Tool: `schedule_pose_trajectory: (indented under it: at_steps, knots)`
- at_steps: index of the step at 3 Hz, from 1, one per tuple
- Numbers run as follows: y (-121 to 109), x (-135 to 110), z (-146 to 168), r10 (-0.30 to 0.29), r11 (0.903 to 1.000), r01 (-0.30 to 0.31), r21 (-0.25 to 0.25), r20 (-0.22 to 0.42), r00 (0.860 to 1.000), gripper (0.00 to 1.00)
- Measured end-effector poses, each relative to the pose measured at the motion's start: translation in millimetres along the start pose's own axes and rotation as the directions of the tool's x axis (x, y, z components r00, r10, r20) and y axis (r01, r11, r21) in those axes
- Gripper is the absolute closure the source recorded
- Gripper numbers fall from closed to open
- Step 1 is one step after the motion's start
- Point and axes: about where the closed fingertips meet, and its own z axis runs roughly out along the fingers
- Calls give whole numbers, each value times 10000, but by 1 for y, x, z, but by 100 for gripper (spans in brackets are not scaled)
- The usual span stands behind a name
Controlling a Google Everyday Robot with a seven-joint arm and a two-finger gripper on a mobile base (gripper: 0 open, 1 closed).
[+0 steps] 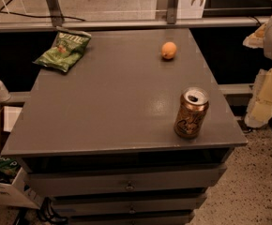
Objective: Move orange can near green jalapeno chip bag
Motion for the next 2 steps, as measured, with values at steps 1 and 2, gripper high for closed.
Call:
schedule_pose_trajectory:
  at_steps: [1, 2]
  knots:
    - [0, 0, 0, 0, 10000, 0, 0, 0, 10000, 0]
    - [-1, 2, 1, 49, 10000, -50, 68, 163, 9999, 0]
